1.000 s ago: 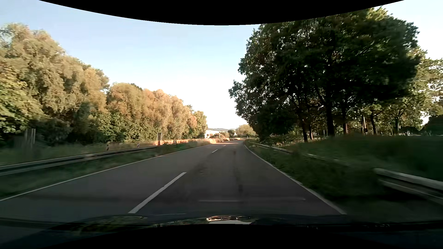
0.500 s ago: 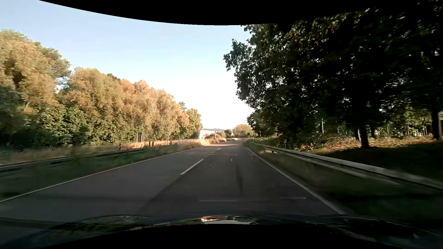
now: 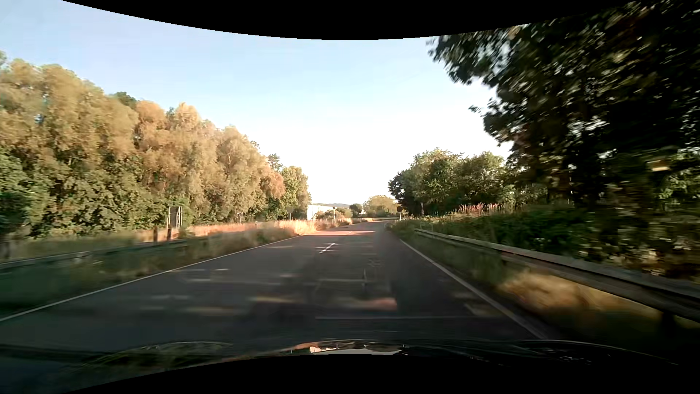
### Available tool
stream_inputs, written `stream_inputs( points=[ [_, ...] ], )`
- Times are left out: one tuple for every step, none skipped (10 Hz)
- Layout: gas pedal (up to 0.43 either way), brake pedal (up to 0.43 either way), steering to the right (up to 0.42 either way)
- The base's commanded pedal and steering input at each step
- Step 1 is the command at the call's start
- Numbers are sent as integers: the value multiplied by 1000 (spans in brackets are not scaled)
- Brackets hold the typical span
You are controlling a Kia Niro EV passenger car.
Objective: Follow the waypoints while adhering to traffic rules and regulations
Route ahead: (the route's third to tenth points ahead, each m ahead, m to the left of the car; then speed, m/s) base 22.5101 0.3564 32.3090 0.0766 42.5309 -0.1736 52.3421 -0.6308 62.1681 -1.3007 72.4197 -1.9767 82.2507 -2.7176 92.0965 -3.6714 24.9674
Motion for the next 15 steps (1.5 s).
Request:
stream_inputs(
  points=[
    [209, 0, 8],
    [209, 0, 8],
    [209, 0, 8],
    [209, 0, 8],
    [209, 0, 8],
    [209, 0, 8],
    [209, 0, 9],
    [209, 0, 9],
    [209, 0, 9],
    [209, 0, 9],
    [209, 0, 9],
    [209, 0, 9],
    [209, 0, 9],
    [209, 0, 9],
    [209, 0, 9]
  ],
)
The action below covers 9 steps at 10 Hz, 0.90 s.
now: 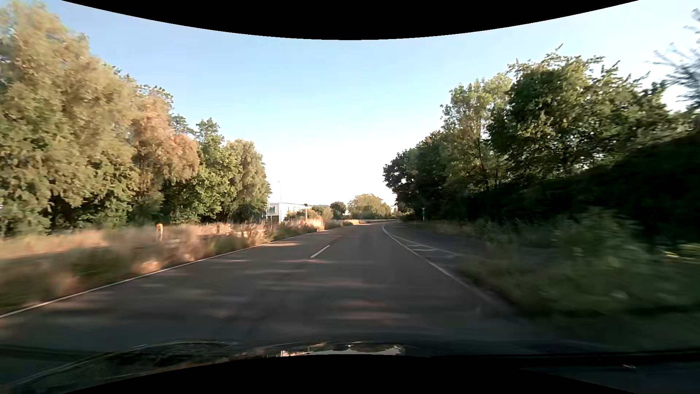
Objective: Follow the waypoints while adhering to traffic rules and regulations
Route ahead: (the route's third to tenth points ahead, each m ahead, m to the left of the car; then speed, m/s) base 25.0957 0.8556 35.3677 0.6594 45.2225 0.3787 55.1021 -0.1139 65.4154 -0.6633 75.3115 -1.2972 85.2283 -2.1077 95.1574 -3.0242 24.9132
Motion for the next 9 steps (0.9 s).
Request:
stream_inputs(
  points=[
    [209, 0, 9],
    [209, 0, 9],
    [209, 0, 9],
    [197, 0, 8],
    [197, 0, 8],
    [197, 0, 8],
    [197, 0, 7],
    [197, 0, 6],
    [197, 0, 6]
  ],
)
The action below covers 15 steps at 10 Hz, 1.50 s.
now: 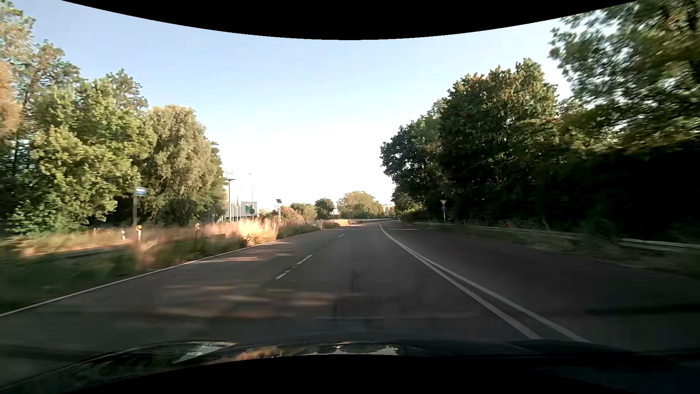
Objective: Follow the waypoints while adhering to traffic rules and regulations
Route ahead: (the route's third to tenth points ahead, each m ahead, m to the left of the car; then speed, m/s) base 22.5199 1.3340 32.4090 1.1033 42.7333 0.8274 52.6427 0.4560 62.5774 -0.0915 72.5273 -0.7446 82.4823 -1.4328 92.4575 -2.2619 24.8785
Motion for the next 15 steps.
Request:
stream_inputs(
  points=[
    [197, 0, 6],
    [197, 0, 6],
    [197, 0, 6],
    [197, 0, 6],
    [209, 0, 6],
    [209, 0, 6],
    [209, 0, 6],
    [209, 0, 6],
    [209, 0, 6],
    [209, 0, 6],
    [209, 0, 6],
    [209, 0, 6],
    [209, 0, 6],
    [209, 0, 6],
    [209, 0, 6]
  ],
)
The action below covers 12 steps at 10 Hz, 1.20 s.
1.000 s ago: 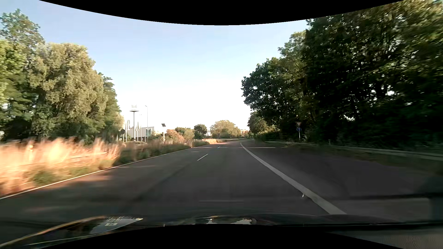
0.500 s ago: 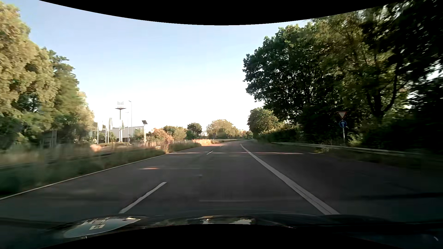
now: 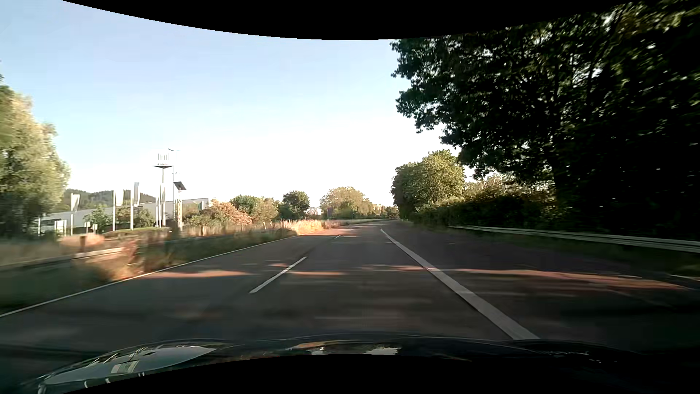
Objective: Follow the waypoints while adhering to traffic rules and regulations
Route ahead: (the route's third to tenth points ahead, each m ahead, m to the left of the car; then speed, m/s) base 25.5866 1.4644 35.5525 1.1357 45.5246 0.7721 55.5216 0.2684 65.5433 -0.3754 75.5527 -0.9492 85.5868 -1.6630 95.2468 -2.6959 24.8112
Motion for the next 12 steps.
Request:
stream_inputs(
  points=[
    [209, 0, 6],
    [220, 0, 6],
    [220, 0, 5],
    [220, 0, 5],
    [220, 0, 5],
    [220, 0, 5],
    [220, 0, 5],
    [220, 0, 5],
    [220, 0, 5],
    [220, 0, 5],
    [220, 0, 6],
    [220, 0, 8]
  ],
)
